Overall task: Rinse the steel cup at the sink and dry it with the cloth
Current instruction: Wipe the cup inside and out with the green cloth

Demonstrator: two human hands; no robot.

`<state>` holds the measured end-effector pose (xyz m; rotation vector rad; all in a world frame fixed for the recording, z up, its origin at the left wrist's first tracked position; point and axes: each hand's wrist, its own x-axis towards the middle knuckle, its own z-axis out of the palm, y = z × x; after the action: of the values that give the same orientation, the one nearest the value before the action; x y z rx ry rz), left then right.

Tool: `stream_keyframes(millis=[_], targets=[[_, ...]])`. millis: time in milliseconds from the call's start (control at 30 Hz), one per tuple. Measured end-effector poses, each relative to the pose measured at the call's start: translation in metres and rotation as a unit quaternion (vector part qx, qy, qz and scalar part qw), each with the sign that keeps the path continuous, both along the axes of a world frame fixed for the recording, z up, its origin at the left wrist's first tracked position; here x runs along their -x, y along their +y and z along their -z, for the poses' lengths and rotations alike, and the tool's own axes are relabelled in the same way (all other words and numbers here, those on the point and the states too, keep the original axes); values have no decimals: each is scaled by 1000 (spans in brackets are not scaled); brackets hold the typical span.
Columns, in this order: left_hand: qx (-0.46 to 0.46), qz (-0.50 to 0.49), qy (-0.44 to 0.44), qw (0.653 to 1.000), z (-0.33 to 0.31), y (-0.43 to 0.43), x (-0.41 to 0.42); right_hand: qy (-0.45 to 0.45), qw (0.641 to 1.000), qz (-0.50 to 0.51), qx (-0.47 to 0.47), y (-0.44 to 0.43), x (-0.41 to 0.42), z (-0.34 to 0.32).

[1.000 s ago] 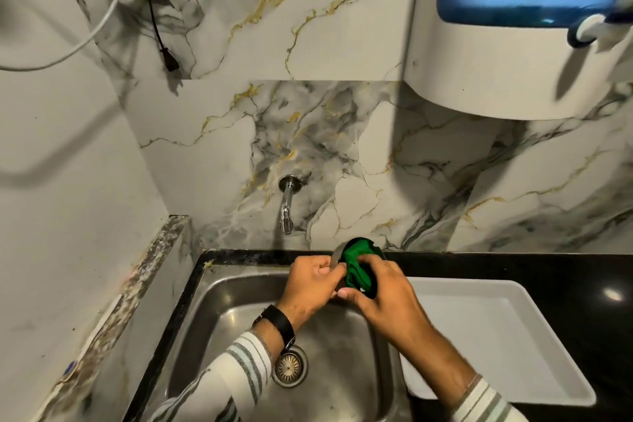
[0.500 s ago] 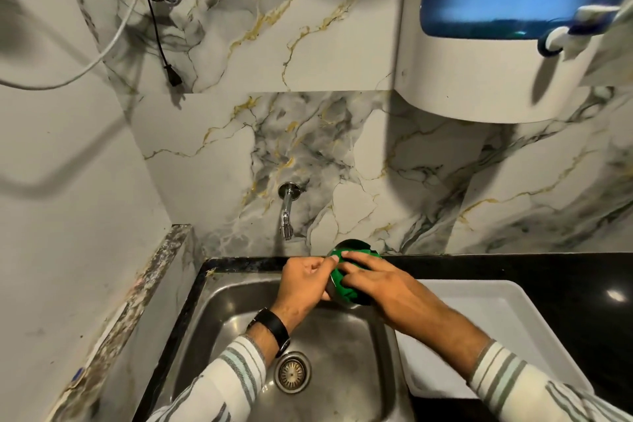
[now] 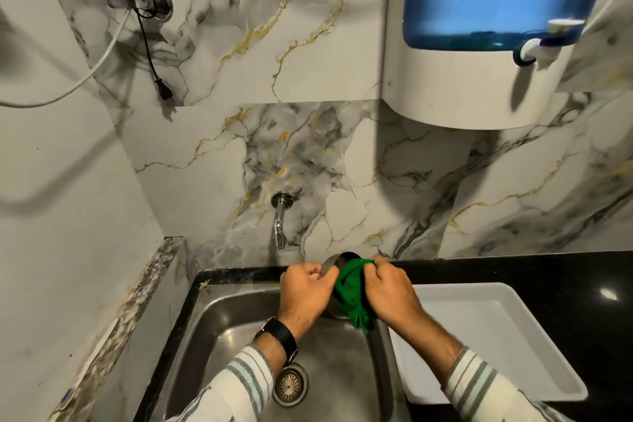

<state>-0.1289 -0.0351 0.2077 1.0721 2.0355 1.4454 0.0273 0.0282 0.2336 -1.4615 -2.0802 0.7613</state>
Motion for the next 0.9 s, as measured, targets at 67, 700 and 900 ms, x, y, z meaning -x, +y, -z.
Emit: stream_keyframes(millis=[67, 700, 900], targets=[[4, 7, -10, 1000, 3, 2, 2, 74, 997, 0, 37, -6, -3, 8], [-13, 69, -152, 986, 0, 9, 13, -67, 898, -345, -266, -10, -21, 7], [-13, 65, -141, 988, -5, 9, 8, -282, 814, -267, -432, -7, -5, -12]])
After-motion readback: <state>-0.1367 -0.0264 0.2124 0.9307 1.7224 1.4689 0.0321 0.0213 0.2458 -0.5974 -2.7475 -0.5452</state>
